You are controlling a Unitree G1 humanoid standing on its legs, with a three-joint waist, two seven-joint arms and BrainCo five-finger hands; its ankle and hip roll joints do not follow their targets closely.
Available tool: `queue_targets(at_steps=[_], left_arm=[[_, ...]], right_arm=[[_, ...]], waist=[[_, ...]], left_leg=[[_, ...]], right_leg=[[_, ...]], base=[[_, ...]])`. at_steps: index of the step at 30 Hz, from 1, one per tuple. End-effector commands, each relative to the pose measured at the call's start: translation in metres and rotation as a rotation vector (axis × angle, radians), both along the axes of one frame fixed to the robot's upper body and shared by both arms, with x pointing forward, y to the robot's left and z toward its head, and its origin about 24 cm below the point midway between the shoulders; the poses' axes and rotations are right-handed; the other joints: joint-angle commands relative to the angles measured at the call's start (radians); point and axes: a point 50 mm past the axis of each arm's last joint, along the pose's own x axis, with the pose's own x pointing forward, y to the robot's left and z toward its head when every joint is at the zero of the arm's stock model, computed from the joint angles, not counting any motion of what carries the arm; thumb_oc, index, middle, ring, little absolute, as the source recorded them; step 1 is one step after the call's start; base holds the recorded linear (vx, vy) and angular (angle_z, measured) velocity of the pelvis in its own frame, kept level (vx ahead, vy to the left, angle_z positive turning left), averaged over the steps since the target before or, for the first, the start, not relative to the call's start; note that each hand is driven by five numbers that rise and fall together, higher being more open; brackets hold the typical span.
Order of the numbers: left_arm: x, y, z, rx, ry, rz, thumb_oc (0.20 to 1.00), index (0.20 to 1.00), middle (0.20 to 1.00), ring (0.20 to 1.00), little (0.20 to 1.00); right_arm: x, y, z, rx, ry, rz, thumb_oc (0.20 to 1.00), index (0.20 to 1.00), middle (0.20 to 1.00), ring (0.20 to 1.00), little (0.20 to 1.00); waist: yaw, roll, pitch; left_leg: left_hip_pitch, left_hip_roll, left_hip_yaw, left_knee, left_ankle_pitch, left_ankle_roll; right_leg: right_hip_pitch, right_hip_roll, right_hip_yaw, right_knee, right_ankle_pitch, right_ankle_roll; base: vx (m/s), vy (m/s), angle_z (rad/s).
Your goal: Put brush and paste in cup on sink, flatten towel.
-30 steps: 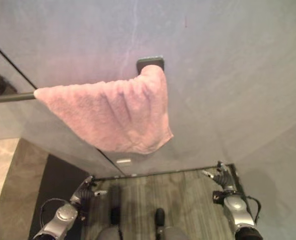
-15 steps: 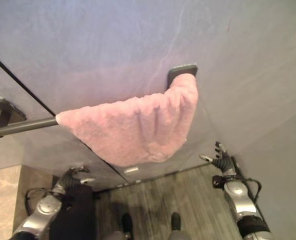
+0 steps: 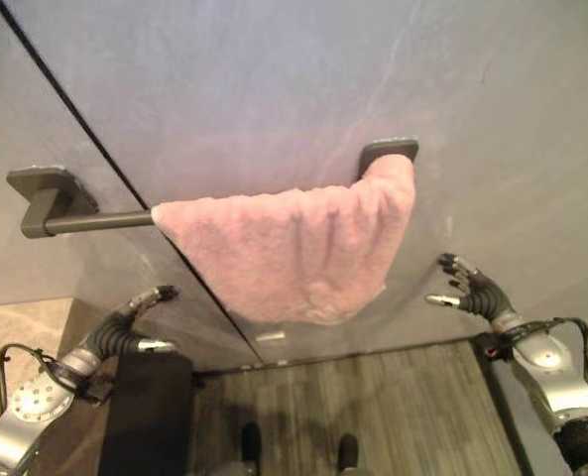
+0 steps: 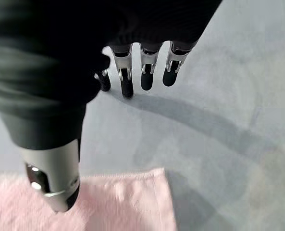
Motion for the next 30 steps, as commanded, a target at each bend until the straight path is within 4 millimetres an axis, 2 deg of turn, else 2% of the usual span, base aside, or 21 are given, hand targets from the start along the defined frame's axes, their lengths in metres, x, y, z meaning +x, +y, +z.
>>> queue_targets(at_steps=[1,2,4,5,6,7,9,10,11,12,13,14,16,21,22,23,24,26,28,29,30], left_arm=[[0.031,-0.022,0.031,-0.178,-0.142,-0.072,1.000,1.000,1.000,1.000,1.000],[0.037,-0.030,0.037,-0.199,-0.161,-0.107,1.000,1.000,1.000,1.000,1.000],[0.046,-0.044,0.044,-0.217,-0.194,-0.147,1.000,1.000,1.000,1.000,1.000],[0.056,-0.065,0.044,-0.240,-0.203,-0.189,1.000,1.000,1.000,1.000,1.000],[0.057,-0.065,0.044,-0.240,-0.204,-0.190,1.000,1.000,1.000,1.000,1.000],[0.062,-0.081,0.042,-0.260,-0.199,-0.223,1.000,1.000,1.000,1.000,1.000],[0.068,-0.099,0.042,-0.268,-0.207,-0.265,1.000,1.000,1.000,1.000,1.000],[0.070,-0.118,0.043,-0.266,-0.210,-0.311,1.000,1.000,1.000,1.000,1.000],[0.071,-0.123,0.044,-0.259,-0.219,-0.328,1.000,1.000,1.000,1.000,1.000],[0.071,-0.123,0.044,-0.259,-0.219,-0.328,0.827,0.827,0.827,0.827,0.827],[0.070,-0.124,0.044,-0.249,-0.223,-0.329,0.316,0.316,0.316,0.316,0.316],[0.070,-0.122,0.043,-0.257,-0.222,-0.311,0.200,0.200,0.200,0.200,0.200],[0.066,-0.108,0.039,-0.255,-0.217,-0.255,0.200,0.200,0.200,0.200,0.200],[0.051,-0.085,0.035,-0.250,-0.208,-0.193,0.200,0.200,0.200,0.200,0.200],[0.042,-0.076,0.053,-0.244,-0.293,-0.195,0.200,0.200,0.200,0.200,0.200],[0.041,-0.076,0.053,-0.243,-0.291,-0.193,0.200,0.200,0.200,0.200,0.200],[0.035,-0.072,0.075,-0.269,-0.413,-0.181,0.200,0.200,0.200,0.200,0.200],[0.019,-0.071,0.093,-0.357,-0.546,-0.153,0.200,0.200,0.200,0.200,0.200],[0.018,-0.071,0.093,-0.357,-0.544,-0.153,0.200,0.200,0.200,0.200,0.200],[0.010,-0.068,0.095,-0.407,-0.576,-0.133,0.200,0.200,0.200,0.200,0.200],[0.010,-0.066,0.082,-0.440,-0.523,-0.094,0.200,0.200,0.200,0.200,0.200]], right_arm=[[0.045,0.056,0.055,-0.042,-0.211,0.211,1.000,1.000,1.000,1.000,1.000],[0.053,0.071,0.060,-0.046,-0.228,0.248,1.000,1.000,1.000,1.000,1.000],[0.059,0.085,0.063,-0.038,-0.244,0.271,1.000,1.000,1.000,1.000,1.000],[0.064,0.101,0.062,0.003,-0.247,0.296,1.000,1.000,1.000,1.000,1.000],[0.065,0.100,0.062,0.003,-0.248,0.295,1.000,1.000,1.000,1.000,1.000],[0.067,0.110,0.062,0.031,-0.251,0.308,1.000,1.000,1.000,1.000,1.000],[0.069,0.119,0.060,0.072,-0.243,0.315,1.000,1.000,1.000,1.000,1.000],[0.070,0.132,0.056,0.123,-0.230,0.338,1.000,1.000,1.000,1.000,1.000],[0.071,0.135,0.054,0.148,-0.220,0.335,0.689,0.689,0.689,0.689,0.689],[0.071,0.135,0.054,0.148,-0.220,0.335,0.250,0.250,0.250,0.250,0.250],[0.071,0.138,0.051,0.175,-0.217,0.323,0.200,0.200,0.200,0.200,0.200],[0.071,0.140,0.048,0.204,-0.215,0.303,0.200,0.200,0.200,0.200,0.200],[0.065,0.150,0.045,0.260,-0.219,0.331,0.200,0.200,0.200,0.200,0.200],[0.046,0.153,0.046,0.349,-0.252,0.382,0.200,0.200,0.200,0.200,0.200],[0.032,0.151,0.055,0.371,-0.305,0.427,0.200,0.200,0.200,0.200,0.200],[0.032,0.151,0.054,0.371,-0.303,0.427,0.200,0.200,0.200,0.200,0.200],[0.021,0.151,0.064,0.383,-0.362,0.463,0.200,0.200,0.200,0.200,0.200],[0.004,0.144,0.069,0.518,-0.454,0.433,0.200,0.200,0.200,0.200,0.200],[0.003,0.145,0.069,0.518,-0.453,0.432,0.200,0.200,0.200,0.200,0.200],[-0.005,0.142,0.077,0.560,-0.522,0.419,0.200,0.200,0.200,0.200,0.200],[-0.007,0.145,0.071,0.631,-0.510,0.403,0.200,0.200,0.200,0.200,0.200]], waist=[[0.047,-0.036,-0.001],[0.051,-0.038,0.001],[0.051,-0.040,0.002],[0.041,-0.043,0.003],[0.041,-0.042,0.004],[0.035,-0.044,0.006],[0.025,-0.047,0.010],[0.017,-0.052,0.011],[0.017,-0.053,0.012],[0.017,-0.054,0.012],[0.016,-0.057,0.011],[0.014,-0.058,0.012],[0.015,-0.062,0.010],[0.020,-0.064,0.000],[0.023,-0.064,-0.004],[0.021,-0.064,-0.005],[0.024,-0.067,-0.004],[0.030,-0.071,-0.014],[0.028,-0.071,-0.015],[0.034,-0.074,-0.020],[0.037,-0.075,-0.022]], left_leg=[[-0.034,0.043,0.049,0.005,0.015,-0.065],[-0.044,0.044,0.054,0.005,0.016,-0.065],[-0.056,0.046,0.053,0.005,0.021,-0.066],[-0.063,0.048,0.050,0.005,0.023,-0.068],[-0.063,0.048,0.049,0.005,0.023,-0.068],[-0.068,0.048,0.047,0.005,0.024,-0.067],[-0.072,0.045,0.045,0.005,0.021,-0.065],[-0.072,0.045,0.047,0.005,0.019,-0.062],[-0.072,0.045,0.048,0.005,0.017,-0.061],[-0.071,0.045,0.048,0.005,0.017,-0.061],[-0.069,0.044,0.051,0.005,0.014,-0.059],[-0.066,0.045,0.055,0.005,0.012,-0.057],[-0.050,0.049,0.068,0.005,0.007,-0.055],[-0.029,0.055,0.069,0.005,0.003,-0.056],[-0.022,0.058,0.066,0.005,0.001,-0.058],[-0.021,0.058,0.066,0.005,0.000,-0.058],[-0.013,0.059,0.061,0.005,-0.003,-0.061],[-0.014,0.061,0.047,0.005,-0.003,-0.066],[-0.013,0.061,0.045,0.005,-0.003,-0.066],[-0.011,0.063,0.037,0.005,-0.004,-0.068],[-0.011,0.064,0.033,0.005,-0.004,-0.069]], right_leg=[[-0.024,-0.109,0.031,0.001,0.016,0.109],[-0.040,-0.110,0.041,0.001,0.023,0.110],[-0.056,-0.111,0.046,0.001,0.031,0.107],[-0.064,-0.111,0.046,0.001,0.031,0.104],[-0.064,-0.111,0.046,0.001,0.031,0.104],[-0.067,-0.113,0.045,0.001,0.032,0.104],[-0.072,-0.115,0.047,0.001,0.035,0.105],[-0.077,-0.115,0.053,0.001,0.040,0.104],[-0.078,-0.116,0.056,0.001,0.040,0.105],[-0.078,-0.116,0.056,0.001,0.040,0.105],[-0.078,-0.117,0.060,0.001,0.041,0.105],[-0.079,-0.116,0.063,0.001,0.044,0.105],[-0.076,-0.115,0.072,0.001,0.045,0.105],[-0.057,-0.114,0.068,0.001,0.037,0.105],[-0.045,-0.114,0.061,0.001,0.029,0.104],[-0.044,-0.114,0.061,0.001,0.029,0.104],[-0.032,-0.113,0.056,0.001,0.021,0.104],[-0.019,-0.110,0.040,0.001,0.010,0.102],[-0.017,-0.110,0.038,0.001,0.009,0.102],[-0.005,-0.107,0.028,0.001,0.002,0.100],[0.001,-0.106,0.024,0.001,-0.001,0.097]], base=[[-0.08,0.032,-0.24],[-0.04,0.025,-0.42],[-0.01,0.017,-0.40],[0.01,0.016,-0.12],[0.01,0.027,0.05],[0.00,0.000,0.00],[0.00,0.014,0.02],[0.00,0.000,0.00],[0.00,0.000,0.00],[0.00,0.000,0.00],[0.00,0.000,0.00],[0.02,0.021,-0.04],[0.04,0.019,-0.07],[0.04,-0.003,-0.11],[0.04,-0.010,0.08],[0.05,-0.022,0.07],[0.03,-0.031,0.03],[0.04,-0.051,0.08],[0.02,-0.029,0.29],[0.02,-0.049,0.27],[0.02,-0.072,0.18]])
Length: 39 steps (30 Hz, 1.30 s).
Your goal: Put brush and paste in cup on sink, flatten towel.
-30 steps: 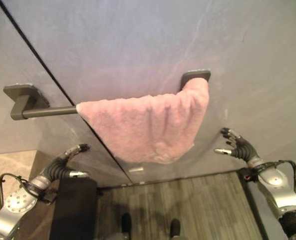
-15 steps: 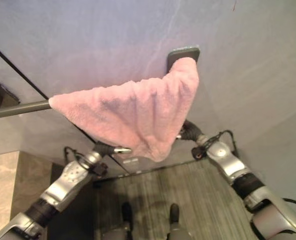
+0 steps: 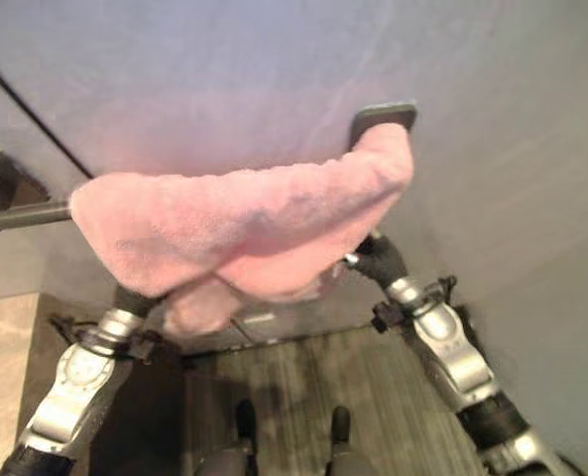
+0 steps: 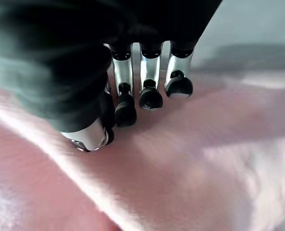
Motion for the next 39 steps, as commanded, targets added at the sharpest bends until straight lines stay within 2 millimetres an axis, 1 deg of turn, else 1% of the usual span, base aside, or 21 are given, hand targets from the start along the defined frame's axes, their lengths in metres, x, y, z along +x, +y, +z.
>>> queue_targets(at_steps=[1,2,4,6,8,12,14,17,19,21,22,24,26,27,29,30,31,33,34,37,39], left_arm=[[0.007,0.011,-0.030,-0.019,0.109,0.064,0.200,0.200,0.200,0.200,0.200],[0.007,0.011,-0.030,-0.019,0.109,0.064,0.200,0.200,0.200,0.200,0.200],[0.012,0.009,-0.062,0.036,0.261,0.068,0.200,0.200,0.200,0.200,0.200],[0.018,0.005,-0.047,0.092,0.183,0.063,0.200,0.200,0.200,0.200,0.200],[0.013,-0.004,-0.029,0.025,0.117,-0.010,0.200,0.200,0.200,0.200,0.200],[0.003,0.004,-0.027,-0.004,0.087,0.066,0.200,0.200,0.200,0.200,0.200],[0.006,0.006,-0.036,0.000,0.110,0.128,0.200,0.200,0.200,0.200,0.200],[-0.004,0.002,-0.001,-0.078,-0.055,0.084,0.200,0.200,0.200,0.200,0.200],[-0.006,0.003,-0.005,-0.100,-0.038,0.096,0.200,0.200,0.200,0.200,0.200],[-0.002,0.007,-0.030,-0.080,0.069,0.157,0.200,0.200,0.200,0.200,0.200],[0.003,0.007,-0.028,-0.027,0.048,0.193,0.200,0.200,0.200,0.200,0.200],[-0.005,0.003,-0.007,-0.061,-0.048,0.131,0.200,0.200,0.200,0.200,0.200],[-0.003,0.003,-0.020,-0.101,0.022,0.145,0.200,0.200,0.200,0.200,0.200],[-0.007,0.003,-0.002,-0.003,-0.088,0.160,0.200,0.200,0.200,0.200,0.200],[-0.014,0.001,0.005,-0.069,-0.107,0.109,0.200,0.200,0.200,0.200,0.200],[-0.014,0.003,-0.016,-0.193,0.016,0.115,0.200,0.200,0.200,0.200,0.200],[-0.014,0.009,-0.032,-0.109,0.083,0.171,0.200,0.200,0.200,0.200,0.200],[-0.016,0.012,-0.035,-0.068,0.093,0.182,0.200,0.200,0.200,0.200,0.200],[-0.016,0.014,-0.016,-0.081,-0.007,0.201,0.200,0.200,0.200,0.200,0.200],[-0.021,0.012,-0.005,-0.179,-0.064,0.183,0.200,0.200,0.200,0.200,0.200],[-0.011,0.012,-0.045,-0.167,0.122,0.228,0.200,0.200,0.200,0.200,0.200]], right_arm=[[0.004,0.005,0.011,0.022,-0.112,-0.060,0.200,0.200,0.200,0.200,0.200],[0.004,0.005,0.011,0.021,-0.113,-0.061,0.200,0.200,0.200,0.200,0.200],[0.014,0.013,-0.007,0.019,-0.015,-0.081,0.200,0.200,0.200,0.200,0.200],[0.021,0.023,-0.011,0.040,-0.003,-0.088,0.200,0.200,0.200,0.200,0.200],[0.008,0.035,0.005,0.156,-0.046,0.025,0.200,0.200,0.200,0.200,0.200],[0.002,0.032,0.012,0.215,-0.092,-0.009,0.200,0.200,0.200,0.200,0.200],[0.006,0.033,0.010,0.116,-0.118,-0.103,0.200,0.200,0.200,0.200,0.200],[-0.022,0.041,0.048,0.248,-0.291,0.050,0.200,0.200,0.200,0.200,0.200],[-0.023,0.038,0.046,0.247,-0.285,0.033,0.200,0.200,0.200,0.200,0.200],[-0.012,0.033,0.030,0.155,-0.234,-0.082,0.200,0.200,0.200,0.200,0.200],[-0.007,0.034,0.020,0.148,-0.180,-0.110,0.200,0.200,0.200,0.200,0.200],[-0.020,0.040,0.033,0.172,-0.243,-0.012,0.200,0.200,0.200,0.200,0.200],[-0.021,0.039,0.027,0.163,-0.222,-0.032,0.200,0.200,0.200,0.200,0.200],[-0.024,0.032,0.038,0.173,-0.277,-0.056,0.200,0.200,0.200,0.200,0.200],[-0.035,0.034,0.042,0.266,-0.277,0.028,0.200,0.200,0.200,0.200,0.200],[-0.038,0.030,0.037,0.286,-0.255,0.009,0.200,0.200,0.200,0.200,0.200],[-0.035,0.026,0.030,0.267,-0.217,-0.025,0.200,0.200,0.200,0.200,0.200],[-0.035,0.024,0.029,0.223,-0.227,-0.043,0.200,0.200,0.200,0.200,0.200],[-0.041,0.026,0.045,0.214,-0.313,-0.033,0.200,0.200,0.200,0.200,0.200],[-0.052,0.032,0.052,0.278,-0.344,0.064,0.200,0.200,0.200,0.200,0.200],[-0.034,0.027,0.029,0.149,-0.250,-0.086,0.200,0.200,0.200,0.200,0.200]], waist=[[0.016,-0.030,-0.078],[0.015,-0.030,-0.077],[0.025,-0.025,-0.077],[0.041,-0.019,-0.074],[0.045,-0.020,-0.070],[0.054,-0.024,-0.081],[0.058,-0.025,-0.084],[0.057,-0.026,-0.079],[0.056,-0.027,-0.085],[0.052,-0.031,-0.087],[0.054,-0.027,-0.084],[0.052,-0.028,-0.081],[0.050,-0.034,-0.084],[0.050,-0.031,-0.082],[0.049,-0.032,-0.079],[0.046,-0.033,-0.076],[0.046,-0.033,-0.081],[0.048,-0.033,-0.082],[0.051,-0.032,-0.081],[0.049,-0.038,-0.077],[0.041,-0.039,-0.080]], left_leg=[[-0.009,0.061,-0.004,0.006,0.003,-0.066],[-0.009,0.062,-0.005,0.006,0.003,-0.066],[-0.007,0.062,-0.014,0.006,0.009,-0.065],[-0.007,0.061,-0.023,0.006,0.011,-0.066],[-0.011,0.060,-0.027,0.006,0.015,-0.067],[-0.005,0.057,-0.033,0.006,0.009,-0.065],[-0.002,0.055,-0.033,0.006,0.009,-0.063],[-0.009,0.052,-0.036,0.006,0.008,-0.062],[-0.007,0.052,-0.035,0.006,0.007,-0.061],[-0.002,0.053,-0.030,0.006,0.005,-0.059],[0.002,0.052,-0.029,0.006,0.005,-0.058],[-0.003,0.051,-0.030,0.006,0.004,-0.058],[-0.005,0.052,-0.031,0.006,0.006,-0.059],[-0.008,0.055,-0.028,0.006,0.007,-0.059],[-0.012,0.056,-0.030,0.006,0.008,-0.061],[-0.008,0.055,-0.031,0.006,0.006,-0.060],[-0.010,0.057,-0.031,0.006,0.008,-0.058],[-0.010,0.058,-0.031,0.006,0.008,-0.059],[-0.012,0.059,-0.030,0.006,0.009,-0.061],[-0.014,0.061,-0.032,0.006,0.009,-0.064],[-0.008,0.065,-0.027,0.006,0.010,-0.063]], right_leg=[[0.027,-0.103,-0.021,0.001,-0.014,0.086],[0.028,-0.103,-0.022,0.001,-0.015,0.086],[0.039,-0.102,-0.030,0.001,-0.017,0.083],[0.047,-0.103,-0.040,0.001,-0.020,0.083],[0.045,-0.103,-0.042,0.001,-0.020,0.083],[0.062,-0.108,-0.057,0.001,-0.027,0.081],[0.065,-0.108,-0.055,0.001,-0.025,0.082],[0.057,-0.111,-0.053,0.001,-0.023,0.085],[0.058,-0.113,-0.055,0.001,-0.023,0.086],[0.060,-0.114,-0.054,0.001,-0.022,0.086],[0.064,-0.114,-0.053,0.001,-0.021,0.085],[0.059,-0.114,-0.051,0.001,-0.022,0.087],[0.055,-0.114,-0.051,0.001,-0.021,0.087],[0.054,-0.113,-0.049,0.001,-0.022,0.086],[0.051,-0.112,-0.050,0.001,-0.023,0.086],[0.054,-0.111,-0.051,0.001,-0.026,0.087],[0.053,-0.110,-0.052,0.001,-0.025,0.086],[0.055,-0.109,-0.055,0.001,-0.026,0.086],[0.054,-0.109,-0.055,0.001,-0.026,0.087],[0.050,-0.105,-0.052,0.001,-0.027,0.086],[0.053,-0.102,-0.050,0.001,-0.026,0.084]], base=[[0.00,-0.043,0.20],[-0.01,-0.028,0.17],[-0.02,-0.012,0.11],[-0.03,-0.006,0.11],[-0.02,-0.010,0.20],[0.03,-0.012,0.11],[0.01,-0.001,0.17],[-0.01,0.005,0.01],[0.00,0.000,0.00],[0.00,0.000,0.00],[0.00,0.000,0.00],[0.00,0.000,0.00],[0.00,0.000,0.00],[0.00,0.000,0.00],[0.00,0.000,0.00],[0.00,0.000,0.00],[0.00,0.000,0.00],[0.00,0.000,0.00],[0.00,0.000,0.00],[0.00,-0.011,0.00],[0.00,0.000,0.00]])
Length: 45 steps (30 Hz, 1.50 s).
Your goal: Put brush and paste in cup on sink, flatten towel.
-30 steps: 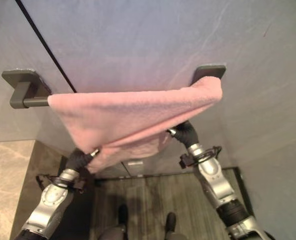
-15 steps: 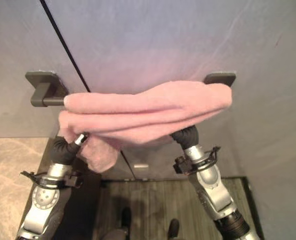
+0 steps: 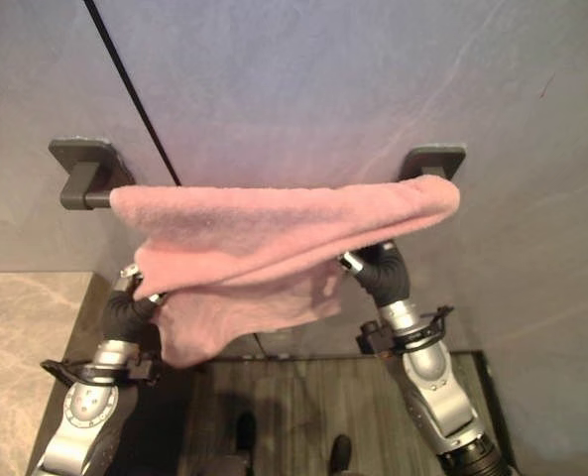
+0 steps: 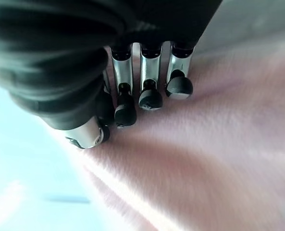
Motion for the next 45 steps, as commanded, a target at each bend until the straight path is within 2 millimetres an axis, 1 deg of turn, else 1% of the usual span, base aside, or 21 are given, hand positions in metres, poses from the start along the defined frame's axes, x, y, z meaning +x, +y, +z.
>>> queue_targets(at_steps=[1,4,6,9,14,16,17,18,19,23,24,25,27,29,32,34,35,39,42,43,45], left_arm=[[0.017,0.007,-0.030,0.126,0.126,0.039,0.200,0.200,0.200,0.200,0.200],[0.010,0.001,0.009,0.127,-0.055,-0.009,0.200,0.200,0.200,0.200,0.200],[0.008,0.002,0.010,0.125,-0.054,-0.002,0.200,0.200,0.200,0.200,0.200],[0.011,0.005,-0.016,0.184,0.068,0.030,0.200,0.200,0.200,0.200,0.200],[0.010,0.001,-0.010,0.210,0.037,-0.004,0.200,0.200,0.200,0.200,0.200],[0.013,-0.003,-0.032,0.328,0.130,-0.029,0.200,0.200,0.200,0.200,0.200],[0.013,-0.007,-0.049,0.362,0.203,-0.075,0.373,0.373,0.373,0.373,0.373],[0.014,-0.007,-0.049,0.362,0.202,-0.076,0.774,0.774,0.774,0.774,0.774],[0.015,-0.011,-0.056,0.473,0.216,-0.113,1.000,1.000,1.000,1.000,1.000],[0.014,-0.016,-0.072,0.521,0.280,-0.157,1.000,1.000,1.000,1.000,1.000],[0.013,-0.015,-0.084,0.537,0.333,-0.163,1.000,1.000,1.000,1.000,1.000],[0.010,-0.011,-0.102,0.597,0.415,-0.156,1.000,1.000,1.000,1.000,1.000],[0.009,-0.010,-0.109,0.610,0.439,-0.150,1.000,1.000,1.000,1.000,1.000],[-0.002,0.010,-0.154,0.588,0.675,-0.028,1.000,1.000,1.000,1.000,1.000],[-0.008,0.019,-0.174,0.581,0.786,0.042,1.000,1.000,1.000,1.000,1.000],[-0.024,0.034,-0.206,0.666,0.971,0.134,1.000,1.000,1.000,1.000,1.000],[-0.024,0.034,-0.206,0.666,0.971,0.134,1.000,1.000,1.000,1.000,1.000],[-0.071,0.049,-0.246,0.624,1.307,0.228,1.000,1.000,1.000,1.000,1.000],[-0.084,0.050,-0.253,0.591,1.396,0.229,1.000,1.000,1.000,1.000,1.000],[-0.086,0.042,-0.257,0.548,1.415,0.181,1.000,1.000,1.000,1.000,1.000],[-0.093,0.040,-0.260,0.525,1.438,0.172,1.000,1.000,1.000,1.000,1.000]], right_arm=[[0.019,-0.002,-0.002,-0.077,-0.019,-0.143,0.200,0.200,0.200,0.200,0.200],[-0.003,0.013,0.030,0.041,-0.167,0.044,0.200,0.200,0.200,0.200,0.200],[-0.002,0.013,0.028,0.039,-0.151,0.035,0.200,0.200,0.200,0.200,0.200],[0.018,0.015,0.001,-0.048,-0.026,-0.066,0.200,0.200,0.200,0.200,0.200],[0.009,0.017,0.012,-0.071,-0.107,-0.042,0.200,0.200,0.200,0.200,0.200],[0.019,0.008,-0.012,-0.133,0.006,-0.128,0.200,0.200,0.200,0.200,0.200],[0.021,0.003,-0.030,-0.137,0.087,-0.154,0.200,0.200,0.200,0.200,0.200],[0.022,0.002,-0.030,-0.137,0.087,-0.154,0.200,0.200,0.200,0.200,0.200],[0.024,-0.005,-0.048,-0.164,0.160,-0.206,0.200,0.200,0.200,0.200,0.200],[0.026,-0.011,-0.077,-0.128,0.308,-0.233,0.200,0.200,0.200,0.200,0.200],[0.026,-0.012,-0.085,-0.134,0.344,-0.234,0.435,0.435,0.435,0.435,0.435],[0.028,-0.013,-0.097,-0.189,0.392,-0.242,1.000,1.000,1.000,1.000,1.000],[0.028,-0.016,-0.101,-0.200,0.407,-0.254,1.000,1.000,1.000,1.000,1.000],[0.032,-0.023,-0.133,-0.195,0.564,-0.311,1.000,1.000,1.000,1.000,1.000],[0.031,-0.027,-0.149,-0.217,0.641,-0.329,1.000,1.000,1.000,1.000,1.000],[0.017,-0.043,-0.200,-0.204,0.895,-0.412,1.000,1.000,1.000,1.000,1.000],[0.018,-0.043,-0.200,-0.205,0.894,-0.412,1.000,1.000,1.000,1.000,1.000],[-0.028,-0.066,-0.268,-0.167,1.291,-0.525,1.000,1.000,1.000,1.000,1.000],[-0.047,-0.073,-0.285,-0.117,1.432,-0.559,1.000,1.000,1.000,1.000,1.000],[-0.069,-0.077,-0.301,0.025,1.577,-0.573,1.000,1.000,1.000,1.000,1.000],[-0.073,-0.079,-0.301,0.178,1.576,-0.580,1.000,1.000,1.000,1.000,1.000]], waist=[[0.006,-0.024,-0.033],[0.013,-0.023,-0.030],[0.014,-0.025,-0.033],[0.024,-0.024,-0.035],[0.019,-0.024,-0.030],[0.010,-0.025,-0.031],[-0.001,-0.023,-0.033],[0.000,-0.023,-0.033],[-0.012,-0.019,-0.039],[-0.029,-0.013,-0.046],[-0.034,-0.012,-0.048],[-0.040,-0.010,-0.055],[-0.042,-0.008,-0.056],[-0.045,-0.005,-0.063],[-0.047,-0.002,-0.068],[-0.054,0.001,-0.075],[-0.054,0.002,-0.074],[-0.067,0.008,-0.088],[-0.070,0.012,-0.088],[-0.072,0.015,-0.099],[-0.078,0.018,-0.097]], left_leg=[[0.002,0.071,0.036,0.006,0.003,-0.061],[-0.005,0.071,0.030,0.006,0.004,-0.063],[-0.004,0.071,0.031,0.006,0.003,-0.063],[0.006,0.069,0.034,0.006,0.001,-0.059],[0.002,0.069,0.032,0.006,0.001,-0.061],[0.003,0.070,0.033,0.006,0.000,-0.060],[0.007,0.070,0.037,0.006,-0.001,-0.059],[0.007,0.070,0.036,0.006,-0.001,-0.059],[0.013,0.070,0.042,0.006,-0.004,-0.058],[0.026,0.073,0.056,0.006,-0.010,-0.058],[0.032,0.075,0.060,0.006,-0.012,-0.057],[0.040,0.079,0.067,0.006,-0.013,-0.057],[0.045,0.079,0.070,0.006,-0.014,-0.056],[0.054,0.082,0.077,0.006,-0.011,-0.055],[0.058,0.082,0.082,0.006,-0.010,-0.055],[0.073,0.085,0.089,0.006,-0.012,-0.057],[0.073,0.085,0.090,0.006,-0.012,-0.057],[0.090,0.090,0.102,0.006,-0.015,-0.060],[0.099,0.091,0.104,0.006,-0.019,-0.060],[0.101,0.094,0.105,0.006,-0.021,-0.062],[0.110,0.093,0.109,0.006,-0.024,-0.060]], right_leg=[[0.023,-0.100,0.021,0.000,-0.011,0.088],[0.021,-0.100,0.015,0.000,-0.014,0.090],[0.023,-0.101,0.014,0.000,-0.015,0.090],[0.035,-0.102,0.008,0.000,-0.016,0.088],[0.031,-0.101,0.008,0.000,-0.017,0.090],[0.034,-0.101,0.006,0.000,-0.018,0.090],[0.036,-0.100,0.006,0.000,-0.017,0.091],[0.036,-0.100,0.006,0.000,-0.018,0.091],[0.038,-0.100,0.011,0.000,-0.019,0.093],[0.039,-0.100,0.021,0.000,-0.018,0.094],[0.040,-0.100,0.025,0.000,-0.017,0.094],[0.042,-0.099,0.029,0.000,-0.017,0.094],[0.044,-0.098,0.032,0.000,-0.017,0.094],[0.045,-0.098,0.040,0.000,-0.015,0.092],[0.046,-0.097,0.044,0.000,-0.014,0.089],[0.055,-0.096,0.048,0.000,-0.015,0.085],[0.055,-0.096,0.048,0.000,-0.015,0.085],[0.062,-0.093,0.056,0.000,-0.018,0.079],[0.069,-0.093,0.058,0.000,-0.019,0.078],[0.071,-0.093,0.058,0.000,-0.021,0.075],[0.075,-0.093,0.062,0.000,-0.024,0.076]], base=[[0.00,0.000,0.00],[0.00,0.000,0.00],[0.00,0.000,0.00],[0.01,-0.003,0.01],[0.00,0.000,0.00],[0.00,0.000,0.00],[0.01,0.005,0.03],[0.00,0.000,0.00],[0.00,0.000,0.00],[0.00,0.007,-0.02],[0.00,-0.005,-0.09],[0.00,-0.010,-0.08],[0.00,-0.005,-0.12],[-0.03,-0.008,-0.17],[-0.02,-0.002,-0.12],[0.00,0.000,0.00],[0.00,0.000,-0.05],[0.00,0.000,-0.12],[0.01,0.002,-0.04],[0.01,-0.008,-0.03],[0.00,0.000,0.00]])
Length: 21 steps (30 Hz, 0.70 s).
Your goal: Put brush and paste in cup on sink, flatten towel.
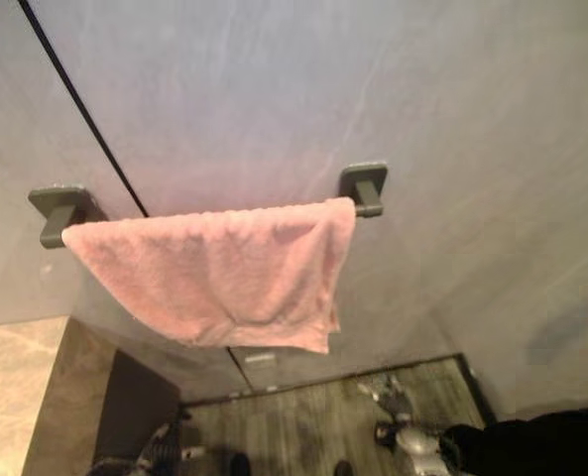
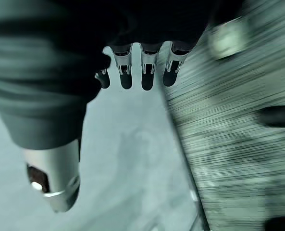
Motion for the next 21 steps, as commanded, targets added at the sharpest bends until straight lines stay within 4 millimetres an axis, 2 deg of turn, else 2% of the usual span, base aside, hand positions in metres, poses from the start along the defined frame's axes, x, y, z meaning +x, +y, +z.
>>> queue_targets(at_steps=[1,3,7,8,15,21], left_arm=[[0.012,0.000,0.002,-0.050,-0.026,0.013,1.000,1.000,1.000,1.000,1.000],[0.007,-0.006,-0.001,-0.091,-0.009,0.039,1.000,1.000,1.000,1.000,1.000],[0.004,-0.012,-0.004,-0.103,0.041,-0.008,1.000,1.000,1.000,1.000,1.000],[0.007,-0.016,-0.005,-0.108,0.055,-0.053,1.000,1.000,1.000,1.000,1.000],[0.008,-0.017,-0.004,-0.109,0.048,-0.100,1.000,1.000,1.000,1.000,1.000],[0.014,-0.024,-0.003,-0.116,0.038,-0.150,1.000,1.000,1.000,1.000,1.000]], right_arm=[[0.007,0.003,0.003,0.194,-0.101,-0.212,1.000,1.000,1.000,1.000,1.000],[-0.007,0.002,-0.005,0.225,-0.045,-0.329,1.000,1.000,1.000,1.000,1.000],[-0.013,0.000,-0.008,0.233,-0.005,-0.393,1.000,1.000,1.000,1.000,1.000],[-0.007,0.001,-0.006,0.242,-0.027,-0.369,1.000,1.000,1.000,1.000,1.000],[-0.003,0.005,-0.004,0.232,-0.055,-0.292,1.000,1.000,1.000,1.000,1.000],[-0.017,0.002,-0.010,0.223,0.033,-0.330,1.000,1.000,1.000,1.000,1.000]], waist=[[-0.002,-0.001,-0.009],[-0.008,0.002,-0.014],[-0.017,0.005,-0.020],[-0.023,0.009,-0.021],[-0.029,0.010,-0.019],[-0.023,0.022,-0.015]], left_leg=[[0.012,0.089,0.054,0.010,0.005,-0.065],[0.019,0.090,0.061,0.010,0.003,-0.067],[0.025,0.095,0.067,0.010,0.001,-0.070],[0.022,0.099,0.067,0.010,0.005,-0.072],[0.019,0.106,0.062,0.010,0.011,-0.077],[0.020,0.110,0.061,0.010,0.014,-0.078]], right_leg=[[0.011,-0.090,0.011,0.001,-0.010,0.077],[0.012,-0.090,0.016,0.001,-0.009,0.077],[0.016,-0.087,0.017,0.001,-0.012,0.076],[0.014,-0.083,0.018,0.001,-0.013,0.074],[0.017,-0.074,0.013,0.001,-0.017,0.068],[0.020,-0.071,0.006,0.001,-0.020,0.066]], base=[[0.02,0.011,-0.04],[0.02,0.007,-0.13],[0.00,0.000,-0.13],[0.00,0.000,0.00],[0.00,0.000,0.00],[0.00,0.000,0.00]])
